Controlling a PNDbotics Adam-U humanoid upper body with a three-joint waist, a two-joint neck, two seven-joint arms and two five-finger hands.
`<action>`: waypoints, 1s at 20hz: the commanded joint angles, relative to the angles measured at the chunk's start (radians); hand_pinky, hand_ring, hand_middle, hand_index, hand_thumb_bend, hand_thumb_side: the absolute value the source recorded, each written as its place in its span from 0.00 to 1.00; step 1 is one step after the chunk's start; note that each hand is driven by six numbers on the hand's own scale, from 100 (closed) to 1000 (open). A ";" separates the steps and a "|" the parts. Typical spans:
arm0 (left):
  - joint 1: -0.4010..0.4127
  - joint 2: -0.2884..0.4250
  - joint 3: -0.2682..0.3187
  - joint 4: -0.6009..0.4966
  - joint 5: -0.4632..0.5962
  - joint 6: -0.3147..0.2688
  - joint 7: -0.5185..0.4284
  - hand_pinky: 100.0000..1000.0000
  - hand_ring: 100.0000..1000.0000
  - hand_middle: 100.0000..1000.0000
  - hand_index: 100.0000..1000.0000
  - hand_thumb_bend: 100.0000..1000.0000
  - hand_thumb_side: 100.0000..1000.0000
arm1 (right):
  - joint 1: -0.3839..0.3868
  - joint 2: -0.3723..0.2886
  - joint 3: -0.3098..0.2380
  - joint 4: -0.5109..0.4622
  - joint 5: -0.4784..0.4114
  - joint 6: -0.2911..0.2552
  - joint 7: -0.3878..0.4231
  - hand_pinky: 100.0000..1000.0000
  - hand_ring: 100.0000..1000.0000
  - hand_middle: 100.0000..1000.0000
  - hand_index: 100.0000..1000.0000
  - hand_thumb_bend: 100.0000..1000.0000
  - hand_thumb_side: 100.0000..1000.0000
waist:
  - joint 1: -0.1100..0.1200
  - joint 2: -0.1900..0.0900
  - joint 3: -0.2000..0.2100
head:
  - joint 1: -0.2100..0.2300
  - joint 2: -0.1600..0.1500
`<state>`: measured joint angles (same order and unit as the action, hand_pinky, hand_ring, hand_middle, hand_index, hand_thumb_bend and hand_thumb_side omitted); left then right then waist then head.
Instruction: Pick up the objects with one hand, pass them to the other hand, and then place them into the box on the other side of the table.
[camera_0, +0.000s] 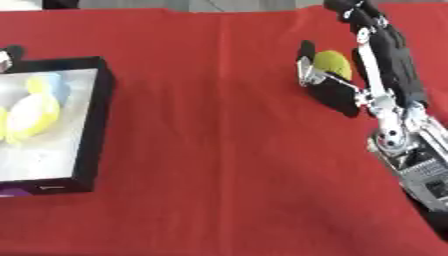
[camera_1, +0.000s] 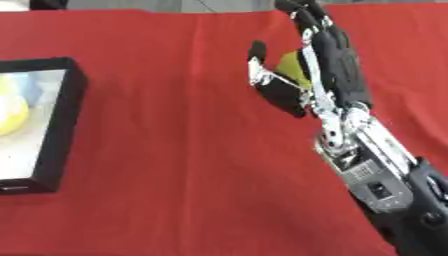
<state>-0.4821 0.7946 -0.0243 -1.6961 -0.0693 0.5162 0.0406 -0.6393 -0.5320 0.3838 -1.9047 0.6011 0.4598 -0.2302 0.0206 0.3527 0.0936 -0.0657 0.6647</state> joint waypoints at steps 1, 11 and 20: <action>-0.001 0.002 0.015 -0.059 0.051 -0.048 0.053 0.87 0.66 0.66 0.74 0.47 0.67 | -0.032 -0.036 -0.045 0.025 -0.044 0.038 0.041 0.77 0.81 0.86 0.87 0.00 0.51 | 0.002 -0.019 0.000 | -0.037 -0.009; -0.014 -0.059 0.016 -0.067 0.220 -0.187 0.142 0.88 0.67 0.67 0.75 0.53 0.64 | -0.165 -0.116 -0.083 0.217 -0.212 0.085 0.209 0.80 0.85 0.90 0.89 0.00 0.48 | 0.003 -0.021 0.002 | -0.100 -0.015; -0.019 -0.133 0.028 -0.122 0.326 -0.196 0.183 0.89 0.71 0.71 0.76 0.52 0.62 | -0.279 -0.156 -0.012 0.468 -0.351 0.053 0.364 0.85 0.89 0.93 0.91 0.00 0.39 | -0.003 -0.019 0.011 | -0.129 -0.022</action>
<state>-0.4918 0.6491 -0.0148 -1.7942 0.2478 0.3207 0.2157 -0.8973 -0.6542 0.3711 -1.4583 0.2680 0.5179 0.1142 0.0163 0.3526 0.1042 -0.1889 0.6560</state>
